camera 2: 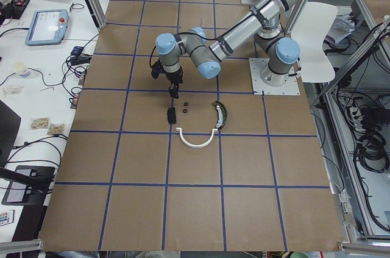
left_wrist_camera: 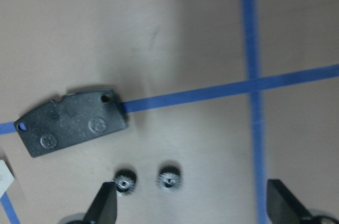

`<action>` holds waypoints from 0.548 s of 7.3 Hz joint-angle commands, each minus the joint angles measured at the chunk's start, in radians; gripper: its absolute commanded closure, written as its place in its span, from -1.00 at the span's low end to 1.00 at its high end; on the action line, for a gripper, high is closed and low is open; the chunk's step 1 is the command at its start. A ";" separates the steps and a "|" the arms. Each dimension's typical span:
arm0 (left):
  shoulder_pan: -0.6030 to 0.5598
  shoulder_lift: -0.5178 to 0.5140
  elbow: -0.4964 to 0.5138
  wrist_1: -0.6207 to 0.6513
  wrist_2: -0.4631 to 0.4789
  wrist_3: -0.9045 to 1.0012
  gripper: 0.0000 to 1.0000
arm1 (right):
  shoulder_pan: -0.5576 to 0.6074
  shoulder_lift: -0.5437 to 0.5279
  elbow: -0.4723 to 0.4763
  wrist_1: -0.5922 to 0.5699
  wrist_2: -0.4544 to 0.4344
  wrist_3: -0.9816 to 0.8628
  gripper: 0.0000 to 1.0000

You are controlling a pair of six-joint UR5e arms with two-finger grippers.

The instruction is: Place bearing gear from tray to pile

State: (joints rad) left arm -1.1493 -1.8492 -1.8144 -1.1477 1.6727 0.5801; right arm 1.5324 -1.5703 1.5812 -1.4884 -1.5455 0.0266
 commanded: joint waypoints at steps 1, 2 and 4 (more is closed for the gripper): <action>-0.213 0.109 0.149 -0.281 -0.051 -0.328 -0.99 | 0.000 -0.005 0.000 -0.016 0.021 -0.067 -1.00; -0.305 0.151 0.193 -0.341 -0.132 -0.517 -1.00 | 0.000 -0.007 0.002 -0.019 0.022 -0.063 -1.00; -0.433 0.203 0.220 -0.340 -0.123 -0.609 -1.00 | -0.001 -0.007 0.000 -0.020 0.018 -0.059 -1.00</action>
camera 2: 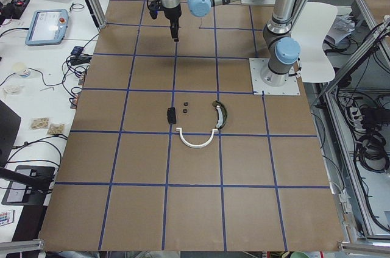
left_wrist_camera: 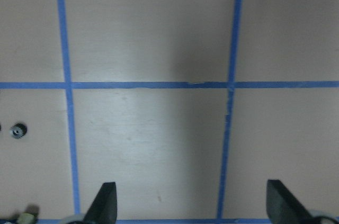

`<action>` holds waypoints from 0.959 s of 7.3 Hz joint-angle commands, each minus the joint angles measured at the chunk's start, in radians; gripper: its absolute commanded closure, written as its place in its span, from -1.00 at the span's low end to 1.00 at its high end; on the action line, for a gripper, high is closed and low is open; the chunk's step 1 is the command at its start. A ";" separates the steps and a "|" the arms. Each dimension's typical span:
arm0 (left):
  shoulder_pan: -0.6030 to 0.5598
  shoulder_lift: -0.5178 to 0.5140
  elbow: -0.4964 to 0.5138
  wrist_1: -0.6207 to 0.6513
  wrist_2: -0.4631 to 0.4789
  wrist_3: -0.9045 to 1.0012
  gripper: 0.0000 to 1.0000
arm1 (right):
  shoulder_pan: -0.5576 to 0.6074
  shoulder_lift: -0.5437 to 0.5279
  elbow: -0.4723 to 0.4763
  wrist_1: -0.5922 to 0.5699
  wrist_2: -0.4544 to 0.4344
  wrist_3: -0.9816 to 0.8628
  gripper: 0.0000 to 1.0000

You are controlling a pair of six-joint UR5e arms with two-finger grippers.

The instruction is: Place bearing gear from tray to pile

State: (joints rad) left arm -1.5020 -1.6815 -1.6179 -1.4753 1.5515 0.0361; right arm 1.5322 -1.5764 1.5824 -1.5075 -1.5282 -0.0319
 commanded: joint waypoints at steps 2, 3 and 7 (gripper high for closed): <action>-0.093 0.084 0.064 -0.086 0.013 -0.038 -1.00 | -0.001 -0.001 -0.002 0.000 -0.015 0.001 -1.00; -0.090 0.098 0.066 -0.091 0.031 -0.016 -1.00 | -0.001 -0.001 -0.002 0.000 -0.010 0.001 -1.00; -0.090 0.112 0.055 -0.100 0.045 -0.019 -1.00 | 0.000 -0.011 0.011 -0.003 -0.012 0.125 -1.00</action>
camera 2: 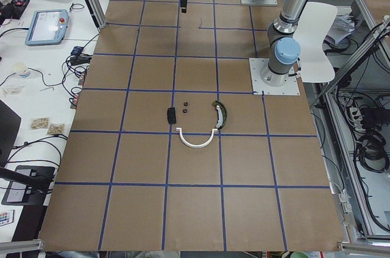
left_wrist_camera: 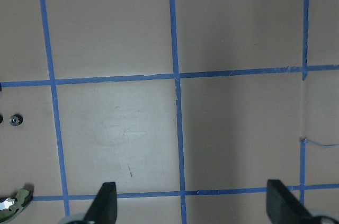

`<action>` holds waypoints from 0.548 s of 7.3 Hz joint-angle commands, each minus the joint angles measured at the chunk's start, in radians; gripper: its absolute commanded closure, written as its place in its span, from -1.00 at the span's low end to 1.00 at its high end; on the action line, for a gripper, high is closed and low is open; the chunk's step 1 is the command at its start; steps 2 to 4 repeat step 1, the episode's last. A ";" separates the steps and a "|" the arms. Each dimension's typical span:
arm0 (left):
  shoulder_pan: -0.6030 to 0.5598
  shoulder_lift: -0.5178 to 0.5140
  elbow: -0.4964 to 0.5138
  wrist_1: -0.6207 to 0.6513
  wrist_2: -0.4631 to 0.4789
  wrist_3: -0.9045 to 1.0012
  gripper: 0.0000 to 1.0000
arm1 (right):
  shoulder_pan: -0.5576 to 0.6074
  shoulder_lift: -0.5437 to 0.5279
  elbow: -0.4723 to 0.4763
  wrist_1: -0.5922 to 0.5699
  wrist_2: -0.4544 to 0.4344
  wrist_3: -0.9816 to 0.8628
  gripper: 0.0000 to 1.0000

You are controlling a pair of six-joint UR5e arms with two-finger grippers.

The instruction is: Place bearing gear from tray to pile

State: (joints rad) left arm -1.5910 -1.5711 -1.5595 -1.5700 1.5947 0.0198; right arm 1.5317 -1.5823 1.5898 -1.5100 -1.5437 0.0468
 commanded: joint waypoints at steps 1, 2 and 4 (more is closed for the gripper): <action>-0.001 0.002 -0.002 -0.015 0.002 -0.003 -1.00 | 0.001 -0.004 0.004 -0.001 0.001 0.044 -1.00; -0.001 0.002 -0.002 -0.015 0.002 -0.003 -1.00 | 0.001 -0.004 0.004 -0.001 0.001 0.044 -1.00; -0.001 0.002 -0.002 -0.015 0.002 -0.003 -1.00 | 0.001 -0.004 0.004 -0.001 0.001 0.044 -1.00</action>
